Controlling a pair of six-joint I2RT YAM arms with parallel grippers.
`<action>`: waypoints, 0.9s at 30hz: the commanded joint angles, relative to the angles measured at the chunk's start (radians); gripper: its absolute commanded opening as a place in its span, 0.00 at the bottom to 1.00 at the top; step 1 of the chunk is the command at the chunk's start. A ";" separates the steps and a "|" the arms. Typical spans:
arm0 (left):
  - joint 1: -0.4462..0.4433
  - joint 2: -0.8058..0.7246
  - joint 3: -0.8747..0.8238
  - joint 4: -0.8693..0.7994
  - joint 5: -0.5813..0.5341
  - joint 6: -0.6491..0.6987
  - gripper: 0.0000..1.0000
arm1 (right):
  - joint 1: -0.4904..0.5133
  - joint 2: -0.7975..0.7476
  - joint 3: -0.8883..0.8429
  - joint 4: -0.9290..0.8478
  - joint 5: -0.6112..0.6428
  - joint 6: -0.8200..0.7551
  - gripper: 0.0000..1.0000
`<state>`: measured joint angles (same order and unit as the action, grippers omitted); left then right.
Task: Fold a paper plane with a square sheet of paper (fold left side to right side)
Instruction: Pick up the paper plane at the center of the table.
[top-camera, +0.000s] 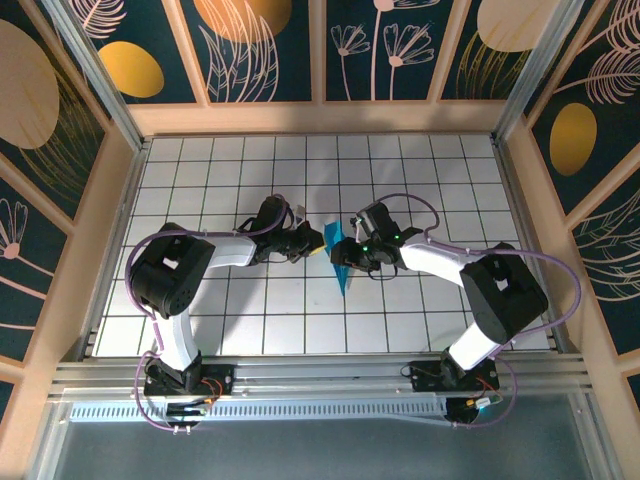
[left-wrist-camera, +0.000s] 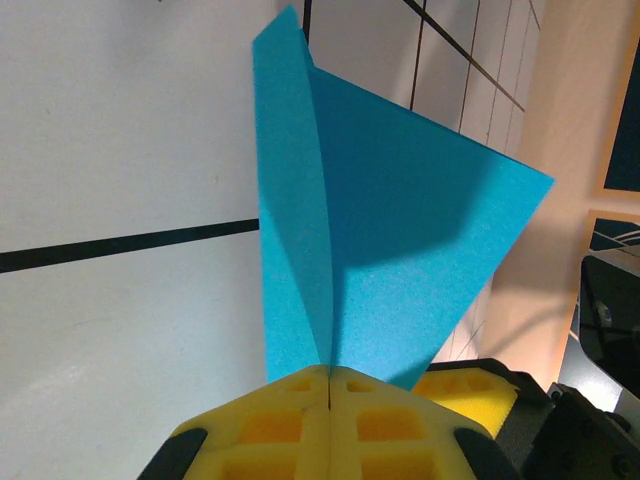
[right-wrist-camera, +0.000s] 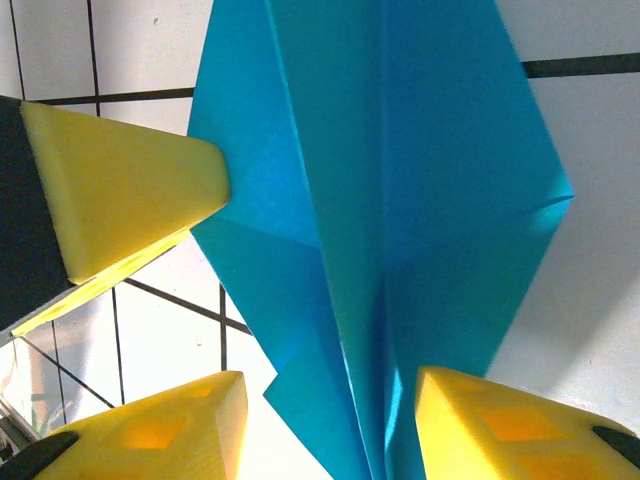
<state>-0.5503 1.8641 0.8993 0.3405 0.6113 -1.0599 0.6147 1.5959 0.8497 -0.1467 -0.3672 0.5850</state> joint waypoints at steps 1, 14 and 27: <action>-0.005 0.018 -0.005 0.016 -0.001 0.001 0.00 | -0.005 0.008 -0.009 0.019 -0.002 0.001 0.48; -0.004 0.022 -0.005 0.014 -0.002 0.001 0.00 | 0.000 0.034 -0.006 -0.001 0.027 -0.003 0.32; -0.005 0.028 -0.012 0.019 -0.004 -0.002 0.00 | 0.019 0.069 0.015 -0.011 0.048 0.010 0.24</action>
<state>-0.5503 1.8744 0.8993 0.3405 0.6109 -1.0599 0.6224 1.6493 0.8497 -0.1467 -0.3447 0.5854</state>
